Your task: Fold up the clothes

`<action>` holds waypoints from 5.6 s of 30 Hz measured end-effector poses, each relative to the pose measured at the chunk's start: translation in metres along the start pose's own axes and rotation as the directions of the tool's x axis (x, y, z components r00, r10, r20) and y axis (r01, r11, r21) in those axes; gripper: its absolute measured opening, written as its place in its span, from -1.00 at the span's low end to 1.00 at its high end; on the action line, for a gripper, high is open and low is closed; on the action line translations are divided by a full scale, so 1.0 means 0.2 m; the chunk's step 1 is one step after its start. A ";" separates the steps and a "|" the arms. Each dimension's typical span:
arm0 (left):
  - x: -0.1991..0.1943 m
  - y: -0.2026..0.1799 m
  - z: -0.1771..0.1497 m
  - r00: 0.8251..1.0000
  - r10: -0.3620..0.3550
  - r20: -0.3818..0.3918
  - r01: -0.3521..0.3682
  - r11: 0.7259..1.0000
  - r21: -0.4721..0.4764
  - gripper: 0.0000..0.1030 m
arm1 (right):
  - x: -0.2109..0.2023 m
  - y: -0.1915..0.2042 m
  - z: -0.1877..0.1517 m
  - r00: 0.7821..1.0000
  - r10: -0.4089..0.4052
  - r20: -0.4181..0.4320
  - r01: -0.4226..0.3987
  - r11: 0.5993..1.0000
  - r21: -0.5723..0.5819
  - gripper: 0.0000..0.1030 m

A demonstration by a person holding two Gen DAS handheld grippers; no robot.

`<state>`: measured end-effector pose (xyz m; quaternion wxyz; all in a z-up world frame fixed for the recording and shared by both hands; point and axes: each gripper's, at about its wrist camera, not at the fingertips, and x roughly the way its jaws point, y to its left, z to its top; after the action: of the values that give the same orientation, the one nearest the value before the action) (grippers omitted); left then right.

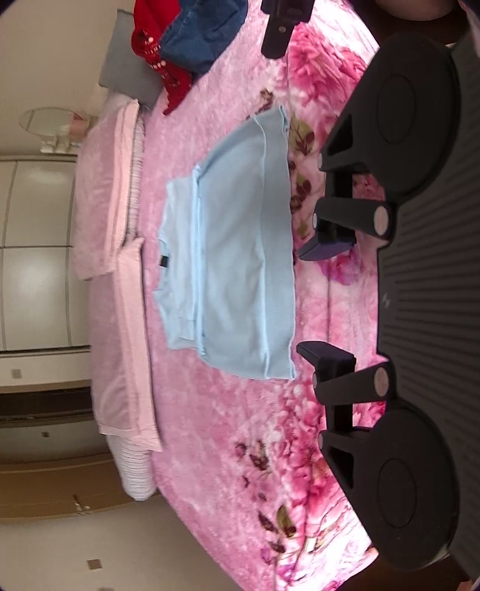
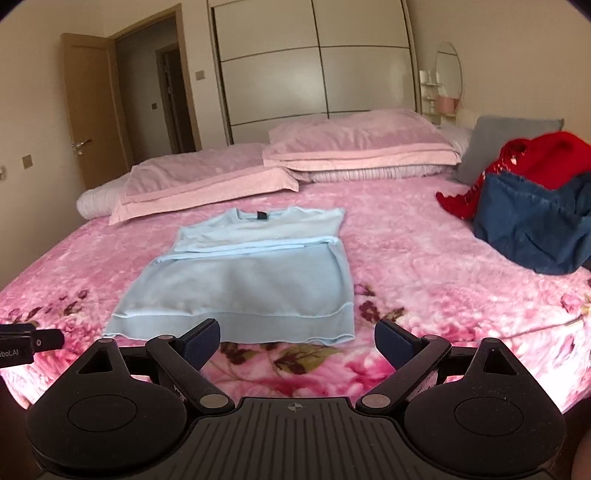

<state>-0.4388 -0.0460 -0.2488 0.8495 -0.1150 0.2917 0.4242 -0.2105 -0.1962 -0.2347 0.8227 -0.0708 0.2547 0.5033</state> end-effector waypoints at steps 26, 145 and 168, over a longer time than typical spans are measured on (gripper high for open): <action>0.33 0.19 0.04 0.995 0.023 -0.093 -0.029 0.998 -0.064 -0.15 | 0.32 0.04 0.06 0.993 -0.054 -0.102 0.045 0.995 -0.086 0.82; 0.49 1.11 -0.27 0.776 -0.618 0.121 0.501 0.490 -0.713 -0.86 | 0.28 -0.89 0.03 0.813 0.558 -0.169 -0.288 0.636 0.716 -0.83; 1.86 1.13 0.45 0.869 -0.494 -0.018 0.338 0.620 -0.709 -0.72 | 1.74 -0.99 0.56 0.906 0.358 -0.228 -0.104 0.707 0.699 0.50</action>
<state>-0.4052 0.3760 -0.3849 0.7845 -0.5290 0.1676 0.2768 0.1259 0.0254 -0.3369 0.6628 0.1763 0.5665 0.4568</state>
